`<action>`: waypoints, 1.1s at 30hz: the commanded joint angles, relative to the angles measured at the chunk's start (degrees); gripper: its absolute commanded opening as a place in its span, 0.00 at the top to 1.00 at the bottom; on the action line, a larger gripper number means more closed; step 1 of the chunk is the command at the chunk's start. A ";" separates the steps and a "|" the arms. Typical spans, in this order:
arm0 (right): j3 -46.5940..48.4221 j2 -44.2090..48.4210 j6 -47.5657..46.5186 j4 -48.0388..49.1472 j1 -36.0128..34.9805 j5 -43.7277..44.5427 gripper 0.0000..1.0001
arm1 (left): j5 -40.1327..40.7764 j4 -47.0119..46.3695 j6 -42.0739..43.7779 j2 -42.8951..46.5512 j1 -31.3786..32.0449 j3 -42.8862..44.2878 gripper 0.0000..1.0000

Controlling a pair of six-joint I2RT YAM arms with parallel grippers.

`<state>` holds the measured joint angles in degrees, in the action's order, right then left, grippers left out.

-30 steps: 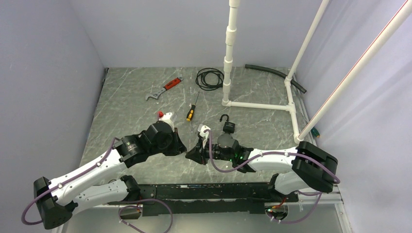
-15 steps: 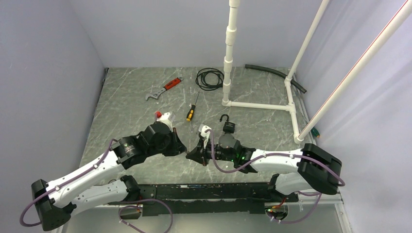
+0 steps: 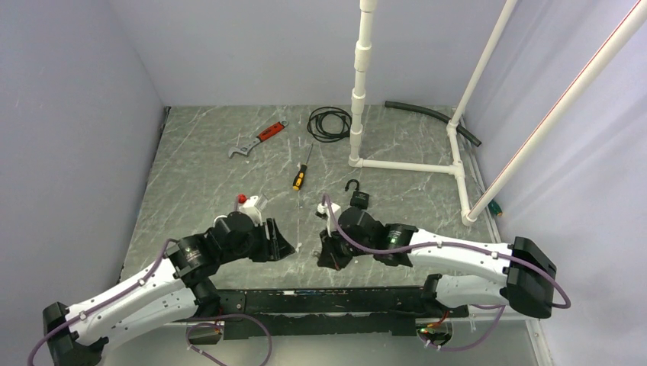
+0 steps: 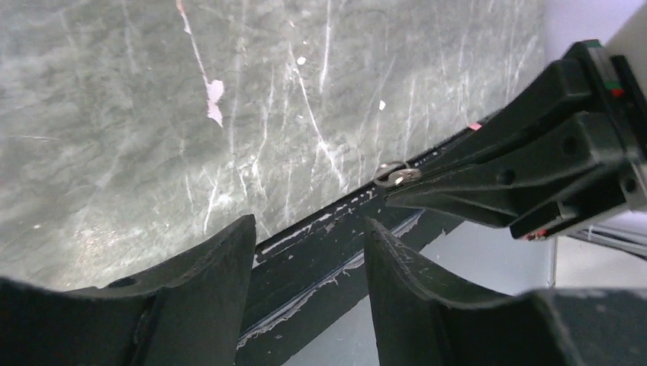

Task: Unlock with the key

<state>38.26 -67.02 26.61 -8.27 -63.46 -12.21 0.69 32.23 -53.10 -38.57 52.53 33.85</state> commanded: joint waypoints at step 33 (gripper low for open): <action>11.66 3.72 5.95 -31.49 -2.41 -23.02 1.00 | -34.04 -77.80 14.84 -24.63 11.14 -15.86 0.52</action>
<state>47.24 -64.49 33.17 -42.68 -65.63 -32.27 -29.23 -38.68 -39.88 -62.02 63.16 16.75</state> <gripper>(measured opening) 0.010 0.489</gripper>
